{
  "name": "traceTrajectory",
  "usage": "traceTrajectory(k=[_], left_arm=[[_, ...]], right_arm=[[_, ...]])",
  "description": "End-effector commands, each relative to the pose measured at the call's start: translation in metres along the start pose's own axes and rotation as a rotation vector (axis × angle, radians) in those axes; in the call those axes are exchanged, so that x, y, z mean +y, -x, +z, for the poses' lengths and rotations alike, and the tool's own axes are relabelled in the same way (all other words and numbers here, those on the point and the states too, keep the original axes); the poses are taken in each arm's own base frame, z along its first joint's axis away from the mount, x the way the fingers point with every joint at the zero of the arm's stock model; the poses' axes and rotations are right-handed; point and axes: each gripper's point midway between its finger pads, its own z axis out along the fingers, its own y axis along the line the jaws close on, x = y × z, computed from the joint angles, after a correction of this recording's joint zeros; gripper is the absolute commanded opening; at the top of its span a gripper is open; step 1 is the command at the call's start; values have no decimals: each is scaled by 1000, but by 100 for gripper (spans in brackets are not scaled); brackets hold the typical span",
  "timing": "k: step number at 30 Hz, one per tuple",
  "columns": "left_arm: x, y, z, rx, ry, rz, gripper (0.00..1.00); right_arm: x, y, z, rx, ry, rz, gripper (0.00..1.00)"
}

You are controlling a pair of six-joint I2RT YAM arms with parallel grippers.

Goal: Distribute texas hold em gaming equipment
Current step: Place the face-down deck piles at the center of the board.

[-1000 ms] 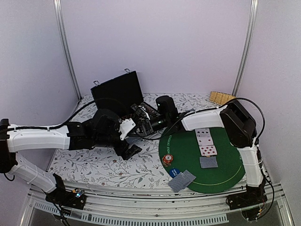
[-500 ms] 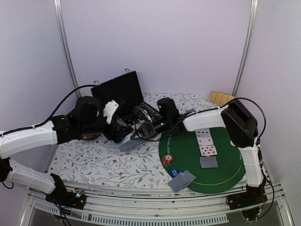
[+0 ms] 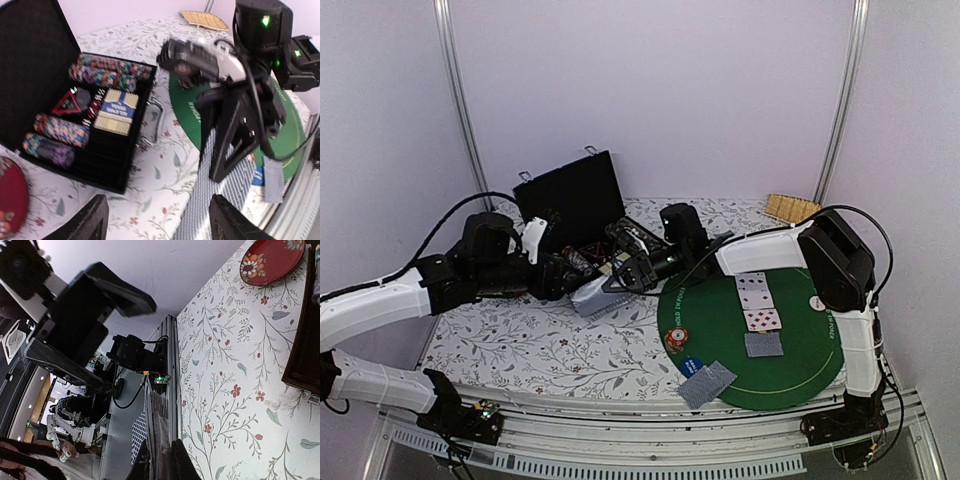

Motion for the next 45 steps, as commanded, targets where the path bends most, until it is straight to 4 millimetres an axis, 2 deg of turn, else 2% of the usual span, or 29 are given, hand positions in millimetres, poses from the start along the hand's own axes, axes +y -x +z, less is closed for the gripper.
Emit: traceTrajectory(k=[1,4,6,7,9,15,17,20,22,25,27,30,35,38,41,45], left_arm=[[-18,-12,0,-37,-143,-219,69],[-32,-17,-1,-75,-247,-265,74],[-28,-25,1,-76,-233,-272,75],[-24,-28,3,-75,-208,-273,70],[-19,-33,5,-66,-182,-268,53],[-36,-34,-1,-44,-273,-248,10],[-41,-36,-2,-38,-304,-249,0],[-44,-39,-4,-30,-319,-256,0],[-39,-41,-5,-27,-291,-273,0],[-27,-49,-6,-26,-223,-291,0],[-22,-66,-2,10,-198,-328,0],[-17,-106,11,135,-164,-380,0],[-5,-151,18,271,-77,-432,0],[-7,-175,20,331,-84,-475,0],[-8,-189,20,366,-84,-491,0],[-2,-201,18,382,-47,-505,0]], right_arm=[[26,19,-9,-59,19,-79,2],[25,19,-7,-65,15,-55,2],[25,18,-6,-63,16,-53,2],[25,17,-6,-61,17,-55,2],[26,15,-3,-56,20,-55,2],[23,13,-2,-54,16,-50,2],[21,13,-2,-55,13,-45,2],[21,13,-2,-58,7,-43,2],[17,11,-2,-60,-6,-33,2],[-1,4,1,-54,-75,20,2],[-16,-9,13,-25,-152,46,2],[-33,-31,38,45,-224,43,2],[-55,-55,52,92,-247,89,2],[-58,-72,73,152,-208,101,2],[-77,-89,89,202,-213,115,2],[-87,-84,90,184,-255,116,2]])
